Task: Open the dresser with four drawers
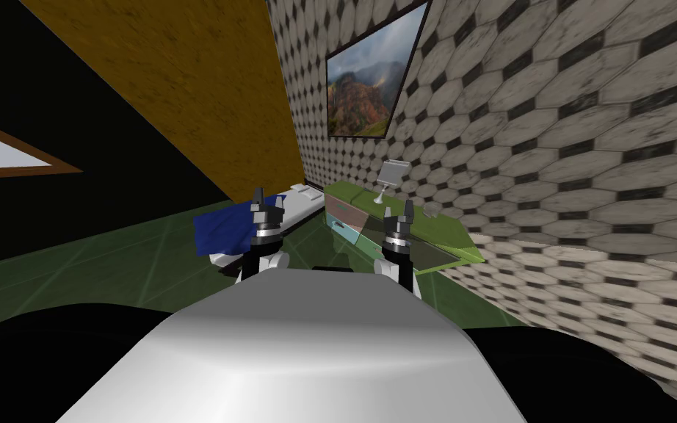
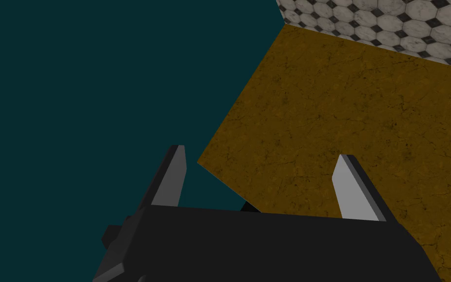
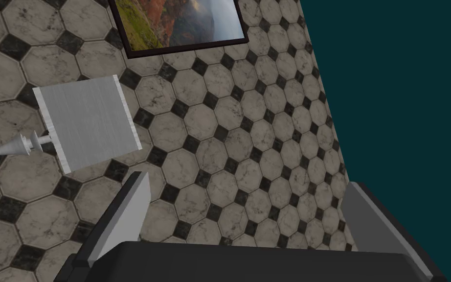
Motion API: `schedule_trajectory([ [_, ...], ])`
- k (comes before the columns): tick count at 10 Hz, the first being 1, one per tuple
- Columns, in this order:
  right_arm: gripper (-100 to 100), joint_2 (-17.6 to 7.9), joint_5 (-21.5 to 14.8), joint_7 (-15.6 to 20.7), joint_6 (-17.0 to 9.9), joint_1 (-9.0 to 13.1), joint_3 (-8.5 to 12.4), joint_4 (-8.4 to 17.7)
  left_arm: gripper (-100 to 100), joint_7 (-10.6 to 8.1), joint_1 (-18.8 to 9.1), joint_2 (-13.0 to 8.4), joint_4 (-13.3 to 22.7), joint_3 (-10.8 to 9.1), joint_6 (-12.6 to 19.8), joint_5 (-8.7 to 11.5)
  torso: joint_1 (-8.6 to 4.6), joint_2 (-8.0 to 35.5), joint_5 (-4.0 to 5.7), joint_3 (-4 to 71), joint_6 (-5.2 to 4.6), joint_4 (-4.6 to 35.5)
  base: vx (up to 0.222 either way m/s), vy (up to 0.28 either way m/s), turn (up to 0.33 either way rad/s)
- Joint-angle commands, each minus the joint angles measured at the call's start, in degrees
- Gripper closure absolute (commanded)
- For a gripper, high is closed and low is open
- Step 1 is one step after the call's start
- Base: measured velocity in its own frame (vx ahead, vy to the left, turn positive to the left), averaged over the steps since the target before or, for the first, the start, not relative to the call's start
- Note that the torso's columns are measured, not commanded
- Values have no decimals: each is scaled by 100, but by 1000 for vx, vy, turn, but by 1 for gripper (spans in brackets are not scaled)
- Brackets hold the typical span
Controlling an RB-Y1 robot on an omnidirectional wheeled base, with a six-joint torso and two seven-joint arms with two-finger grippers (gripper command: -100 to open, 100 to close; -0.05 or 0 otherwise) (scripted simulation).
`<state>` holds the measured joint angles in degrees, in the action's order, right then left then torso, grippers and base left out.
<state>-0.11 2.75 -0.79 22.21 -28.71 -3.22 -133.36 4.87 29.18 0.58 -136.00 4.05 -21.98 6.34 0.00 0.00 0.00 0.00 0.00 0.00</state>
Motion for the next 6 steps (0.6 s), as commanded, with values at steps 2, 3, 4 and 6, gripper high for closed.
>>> schedule_trajectory([
  [2,0,0,0,0,0,0,0,0,0,0,0,0,0,0,0,0,0,597,0,1200,0,600,0,0,0],
  [3,0,0,0,0,0,0,0,-1,0,0,0,0,-1,0,0,0,0,1003,0,2014,0,1006,0,0,0],
  [4,0,0,0,0,0,0,0,-1,0,0,0,0,-1,0,0,0,0,1422,0,2850,0,1424,0,0,0],
  [6,0,0,0,0,0,0,0,-1,0,0,0,0,-1,0,0,0,0,2269,0,4536,0,2268,0,0,0],
])
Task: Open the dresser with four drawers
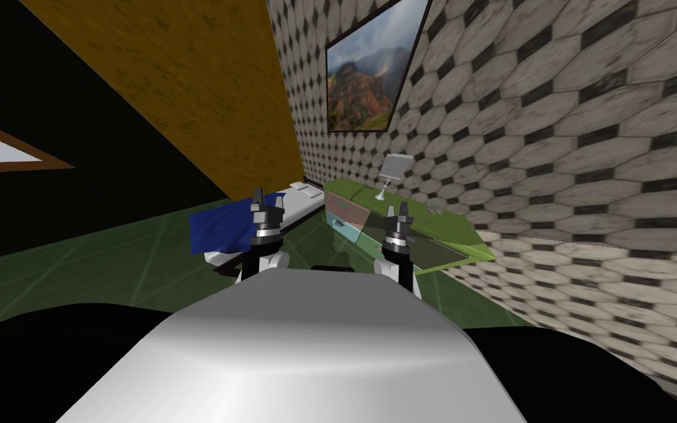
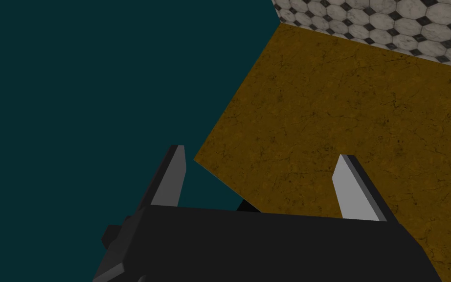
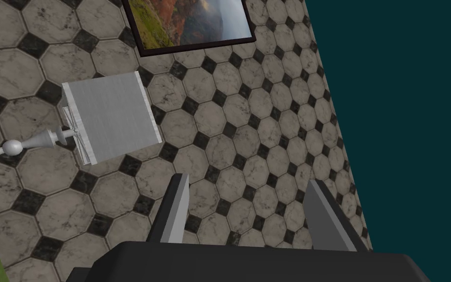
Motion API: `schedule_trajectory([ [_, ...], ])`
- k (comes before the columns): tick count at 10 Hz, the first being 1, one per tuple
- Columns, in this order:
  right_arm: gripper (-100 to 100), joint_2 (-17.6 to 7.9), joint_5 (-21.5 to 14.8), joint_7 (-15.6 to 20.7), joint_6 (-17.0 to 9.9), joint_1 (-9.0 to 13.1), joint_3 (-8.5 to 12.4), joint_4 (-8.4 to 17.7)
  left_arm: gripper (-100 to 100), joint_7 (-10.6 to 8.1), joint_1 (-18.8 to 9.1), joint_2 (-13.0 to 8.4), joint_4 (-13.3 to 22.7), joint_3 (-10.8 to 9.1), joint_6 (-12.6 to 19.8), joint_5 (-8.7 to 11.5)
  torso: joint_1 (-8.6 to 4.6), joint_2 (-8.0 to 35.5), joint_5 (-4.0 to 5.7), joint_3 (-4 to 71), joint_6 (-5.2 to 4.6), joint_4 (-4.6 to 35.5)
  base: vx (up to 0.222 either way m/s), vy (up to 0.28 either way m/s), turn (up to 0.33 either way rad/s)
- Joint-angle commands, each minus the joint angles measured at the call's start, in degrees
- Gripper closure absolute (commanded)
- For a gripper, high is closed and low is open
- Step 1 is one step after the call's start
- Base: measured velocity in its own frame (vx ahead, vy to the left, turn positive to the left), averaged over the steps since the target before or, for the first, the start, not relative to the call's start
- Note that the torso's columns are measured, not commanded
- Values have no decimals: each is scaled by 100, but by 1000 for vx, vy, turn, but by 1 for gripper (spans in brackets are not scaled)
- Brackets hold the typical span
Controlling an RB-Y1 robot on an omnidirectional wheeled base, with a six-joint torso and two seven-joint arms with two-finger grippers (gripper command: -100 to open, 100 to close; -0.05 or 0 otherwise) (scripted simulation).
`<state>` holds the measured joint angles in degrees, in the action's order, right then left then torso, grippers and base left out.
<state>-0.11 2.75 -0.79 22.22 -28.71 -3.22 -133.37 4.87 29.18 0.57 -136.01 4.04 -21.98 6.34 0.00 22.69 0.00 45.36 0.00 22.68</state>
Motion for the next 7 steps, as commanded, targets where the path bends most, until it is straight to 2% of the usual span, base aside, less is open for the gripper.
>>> schedule_trajectory([
  [1,0,0,0,0,0,0,0,0,0,0,0,0,0,0,0,0,0,424,0,845,0,423,0,0,0],
  [3,0,0,0,0,0,0,0,0,0,0,0,0,0,0,0,0,0,1270,0,2537,0,1269,0,0,0],
  [4,-100,-213,-69,48,-50,21,-1,45,0,0,0,0,0,0,0,0,0,1693,0,3383,0,1692,17,7,8],
  [5,-100,-350,-140,96,-102,43,-3,91,0,0,1,0,2,0,0,0,1,1883,0,3779,0,1880,26,23,11],
  [7,-100,-581,-350,241,-255,105,-7,220,0,0,1,0,2,0,1,0,8,1947,-2,3919,0,1951,35,36,13],
])
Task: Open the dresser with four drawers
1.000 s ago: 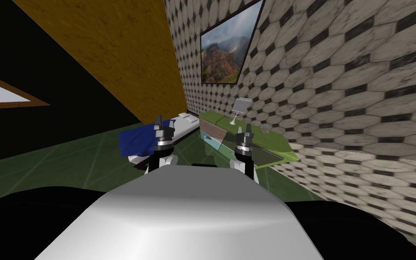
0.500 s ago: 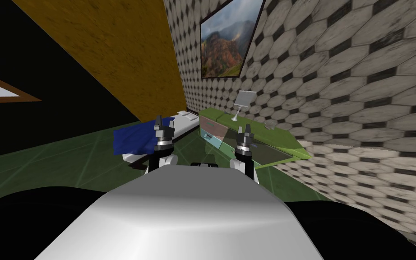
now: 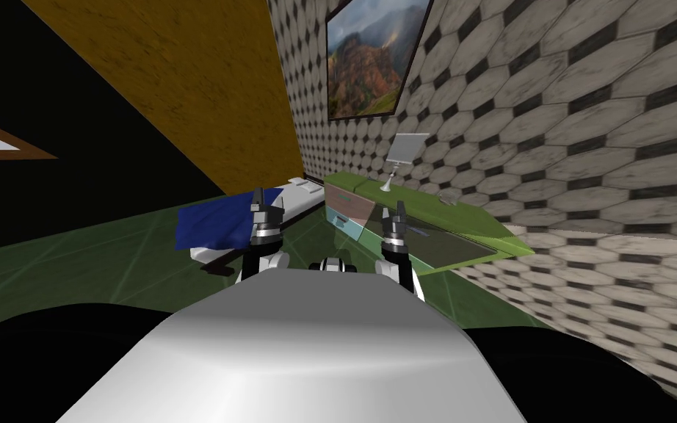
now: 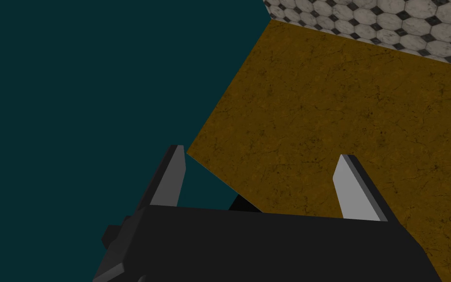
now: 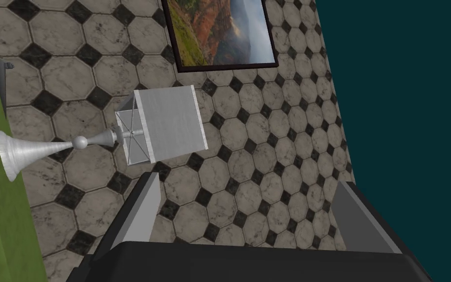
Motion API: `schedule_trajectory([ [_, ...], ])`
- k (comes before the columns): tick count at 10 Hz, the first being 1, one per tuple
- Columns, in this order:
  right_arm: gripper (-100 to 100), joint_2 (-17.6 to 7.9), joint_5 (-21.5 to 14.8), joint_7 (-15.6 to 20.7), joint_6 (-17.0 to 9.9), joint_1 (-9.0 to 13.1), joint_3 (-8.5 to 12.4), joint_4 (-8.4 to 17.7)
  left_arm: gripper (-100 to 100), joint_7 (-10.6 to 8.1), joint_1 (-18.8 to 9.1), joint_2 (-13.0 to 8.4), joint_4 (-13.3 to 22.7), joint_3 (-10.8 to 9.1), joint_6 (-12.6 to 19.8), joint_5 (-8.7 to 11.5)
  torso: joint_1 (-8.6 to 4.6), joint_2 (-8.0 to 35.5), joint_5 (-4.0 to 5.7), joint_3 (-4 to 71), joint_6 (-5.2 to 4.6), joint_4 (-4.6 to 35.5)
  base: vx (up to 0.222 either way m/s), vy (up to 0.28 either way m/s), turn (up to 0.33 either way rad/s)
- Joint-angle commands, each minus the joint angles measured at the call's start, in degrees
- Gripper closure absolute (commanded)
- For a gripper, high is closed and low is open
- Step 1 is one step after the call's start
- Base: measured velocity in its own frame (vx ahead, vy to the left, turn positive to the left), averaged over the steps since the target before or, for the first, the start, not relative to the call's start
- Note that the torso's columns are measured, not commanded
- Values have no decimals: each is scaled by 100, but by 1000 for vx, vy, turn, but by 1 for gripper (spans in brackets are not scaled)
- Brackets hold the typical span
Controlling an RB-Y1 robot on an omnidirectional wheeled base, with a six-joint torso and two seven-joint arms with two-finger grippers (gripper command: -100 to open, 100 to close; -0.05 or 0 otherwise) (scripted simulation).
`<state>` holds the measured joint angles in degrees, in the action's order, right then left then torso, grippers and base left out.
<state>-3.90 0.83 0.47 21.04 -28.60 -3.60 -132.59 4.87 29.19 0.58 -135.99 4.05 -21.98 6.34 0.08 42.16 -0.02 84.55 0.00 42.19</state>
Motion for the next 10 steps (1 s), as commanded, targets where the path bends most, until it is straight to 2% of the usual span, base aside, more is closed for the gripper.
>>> schedule_trajectory([
  [1,-100,-291,-295,209,-236,134,28,222,0,0,0,0,0,0,0,0,-3,5,1,4,0,5,59,41,21],
  [6,-100,-531,-1155,857,-902,399,7,729,0,0,1,0,0,0,0,0,-5,10,2,3,0,8,84,62,26],
  [7,-100,-531,-1239,857,-909,399,7,729,0,0,1,0,0,0,0,0,-4,11,1,3,0,9,56,54,14],
  [9,-100,-570,-1628,1181,-1242,527,-3,963,0,0,0,0,0,0,0,0,-12,25,4,-7,0,13,55,59,28],
  [10,-100,-570,-1709,1181,-1242,527,-3,963,0,0,0,0,0,0,0,0,-6,13,2,1,0,10,63,48,13],
])
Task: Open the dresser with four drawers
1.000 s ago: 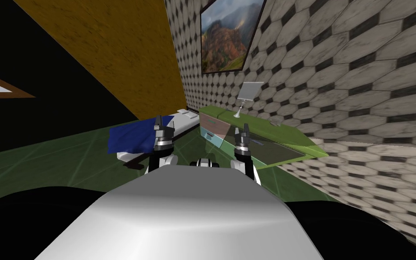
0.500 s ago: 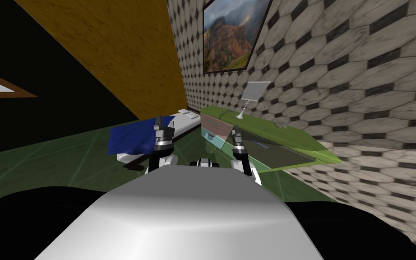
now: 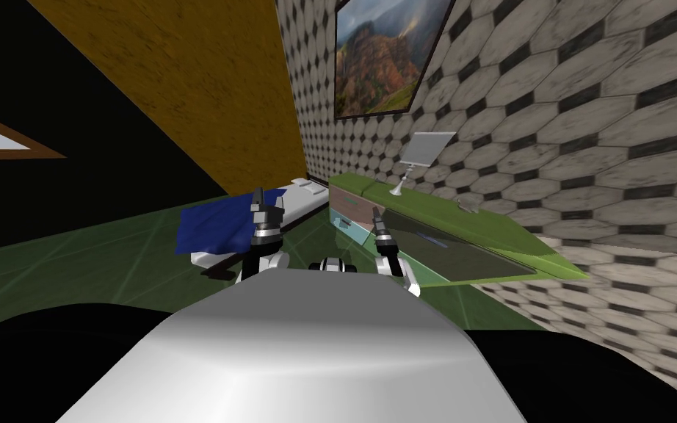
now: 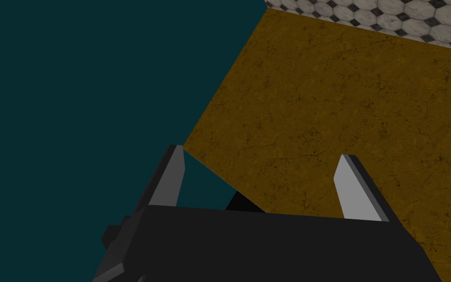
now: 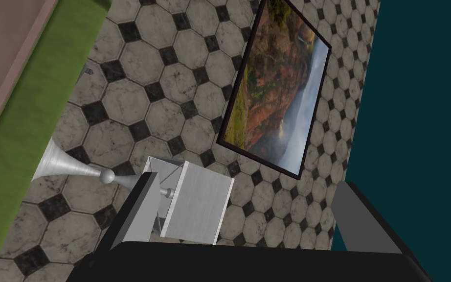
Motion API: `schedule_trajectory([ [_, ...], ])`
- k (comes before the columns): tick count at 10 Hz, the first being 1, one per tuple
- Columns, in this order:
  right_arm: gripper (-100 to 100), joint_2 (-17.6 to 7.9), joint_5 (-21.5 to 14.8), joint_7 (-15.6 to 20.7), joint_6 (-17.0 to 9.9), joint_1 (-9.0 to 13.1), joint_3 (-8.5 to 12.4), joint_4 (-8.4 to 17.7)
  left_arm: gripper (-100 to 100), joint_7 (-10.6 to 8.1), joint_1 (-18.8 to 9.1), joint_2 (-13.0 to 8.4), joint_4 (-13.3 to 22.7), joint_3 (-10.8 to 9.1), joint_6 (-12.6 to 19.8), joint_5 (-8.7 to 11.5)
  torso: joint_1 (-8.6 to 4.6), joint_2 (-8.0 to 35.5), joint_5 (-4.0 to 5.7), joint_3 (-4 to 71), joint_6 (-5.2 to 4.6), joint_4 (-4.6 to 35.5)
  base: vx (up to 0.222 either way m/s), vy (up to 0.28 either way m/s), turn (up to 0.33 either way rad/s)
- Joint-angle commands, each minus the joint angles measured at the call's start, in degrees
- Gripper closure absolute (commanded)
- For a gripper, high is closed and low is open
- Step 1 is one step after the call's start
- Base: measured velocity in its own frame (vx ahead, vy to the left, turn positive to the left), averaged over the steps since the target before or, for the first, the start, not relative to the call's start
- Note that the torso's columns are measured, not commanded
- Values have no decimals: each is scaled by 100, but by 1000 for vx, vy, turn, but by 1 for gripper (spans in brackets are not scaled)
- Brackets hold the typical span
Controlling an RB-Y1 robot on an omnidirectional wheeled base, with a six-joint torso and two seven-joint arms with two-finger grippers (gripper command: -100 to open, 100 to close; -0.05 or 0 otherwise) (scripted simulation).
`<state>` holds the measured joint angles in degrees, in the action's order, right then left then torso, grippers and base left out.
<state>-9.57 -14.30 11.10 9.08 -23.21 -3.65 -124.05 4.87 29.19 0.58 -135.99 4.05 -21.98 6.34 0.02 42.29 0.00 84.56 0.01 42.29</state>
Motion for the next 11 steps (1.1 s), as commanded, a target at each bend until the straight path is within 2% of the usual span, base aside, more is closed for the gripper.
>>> schedule_trajectory([
  [1,-100,-18,-403,289,-222,56,-4,233,0,0,0,0,0,0,0,0,-5,-1,1,2,-2,-1,71,38,20],
  [2,-100,-18,-446,289,-222,56,-4,233,0,0,0,0,0,0,0,0,-7,-5,2,4,0,-2,58,31,13],
  [4,-100,-46,-841,647,-576,199,-16,495,0,0,0,0,0,0,0,0,2,-4,-1,2,-1,-1,82,59,30],
  [5,-100,-46,-967,647,-591,199,-16,495,0,0,0,0,0,0,0,0,8,-7,-2,5,0,-3,65,59,18],
  [6,-100,-60,-1159,833,-783,274,-22,635,0,0,0,0,0,0,0,0,1,3,-1,0,-2,0,76,57,23],
  [7,-100,-60,-1236,833,-783,274,-22,635,0,0,0,0,0,0,0,0,-2,1,0,0,-1,0,62,45,12],
  [8,-100,-72,-1447,1021,-978,351,-28,782,0,0,0,0,0,0,0,0,-7,5,2,-2,-1,1,64,62,22],
  [9,-100,-72,-1510,1021,-978,351,-28,782,0,0,0,0,0,0,0,0,0,2,0,-1,0,0,50,43,15],
  [10,-100,-83,-1737,1212,-1177,430,-34,937,0,0,0,0,0,0,0,0,-5,5,1,-2,-1,1,60,41,27],
  [11,-100,-83,-1788,1212,-1177,430,-34,937,0,0,0,0,0,0,0,0,-5,0,1,0,-1,0,53,39,14],
])
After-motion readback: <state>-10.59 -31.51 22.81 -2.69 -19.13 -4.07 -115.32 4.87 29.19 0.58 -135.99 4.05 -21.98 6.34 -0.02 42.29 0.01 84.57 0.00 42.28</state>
